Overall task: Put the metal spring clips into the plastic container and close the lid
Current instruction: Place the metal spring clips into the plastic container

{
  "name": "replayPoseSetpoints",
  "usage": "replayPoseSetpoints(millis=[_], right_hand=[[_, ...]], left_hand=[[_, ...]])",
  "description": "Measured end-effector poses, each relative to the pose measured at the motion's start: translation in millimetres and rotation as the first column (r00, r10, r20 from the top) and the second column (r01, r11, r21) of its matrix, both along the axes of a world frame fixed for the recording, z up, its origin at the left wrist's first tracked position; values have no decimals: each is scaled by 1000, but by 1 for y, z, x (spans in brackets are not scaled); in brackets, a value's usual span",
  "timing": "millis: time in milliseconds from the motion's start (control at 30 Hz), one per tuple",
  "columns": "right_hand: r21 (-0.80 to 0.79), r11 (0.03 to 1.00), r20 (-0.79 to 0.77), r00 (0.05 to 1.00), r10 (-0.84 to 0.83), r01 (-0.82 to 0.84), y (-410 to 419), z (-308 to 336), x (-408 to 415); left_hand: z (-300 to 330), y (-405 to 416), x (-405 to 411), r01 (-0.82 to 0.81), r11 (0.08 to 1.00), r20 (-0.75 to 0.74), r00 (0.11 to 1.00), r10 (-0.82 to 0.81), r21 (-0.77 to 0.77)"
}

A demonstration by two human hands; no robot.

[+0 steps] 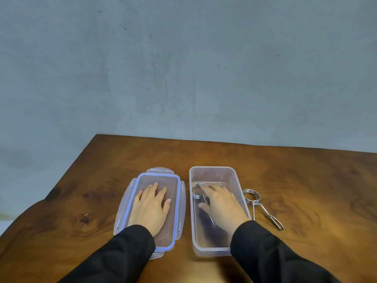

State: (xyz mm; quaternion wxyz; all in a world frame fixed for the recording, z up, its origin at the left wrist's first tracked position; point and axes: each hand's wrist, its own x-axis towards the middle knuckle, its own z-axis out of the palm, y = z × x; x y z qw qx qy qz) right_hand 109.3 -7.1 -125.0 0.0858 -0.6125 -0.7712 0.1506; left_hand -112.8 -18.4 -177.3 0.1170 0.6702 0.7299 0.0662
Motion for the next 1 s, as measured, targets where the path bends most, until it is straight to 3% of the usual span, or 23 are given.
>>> replayPoseSetpoints(millis=[133, 233, 367, 433, 700, 867, 1000], right_hand=[[307, 924, -290, 947, -138, 229, -1, 37, 58], [230, 873, -256, 893, -371, 429, -6, 31, 118], [-106, 923, -85, 922, -379, 369, -29, -9, 138], [-152, 930, -29, 939, -343, 335, -38, -24, 135], [77, 937, 124, 929, -348, 341, -34, -43, 143], [82, 933, 71, 932, -356, 350, -26, -41, 150], [203, 909, -75, 931, -356, 364, -14, 1, 144]], left_hand=[[-3, 3, -2, -2, 1000, -10, 1000, 2, 1], [-4, 3, -1, 2, 1000, -16, 1000, -2, 4], [-3, 3, -1, 7, 1000, -17, 1000, -6, 8], [-3, 4, 0, 11, 1000, -18, 1000, -11, 10], [-3, 4, 0, 8, 1000, -24, 1000, -8, -4], [-5, 3, 0, 0, 1000, -28, 1000, -1, -11], [-2, 2, 2, 1, 1000, -14, 1000, -1, -18]])
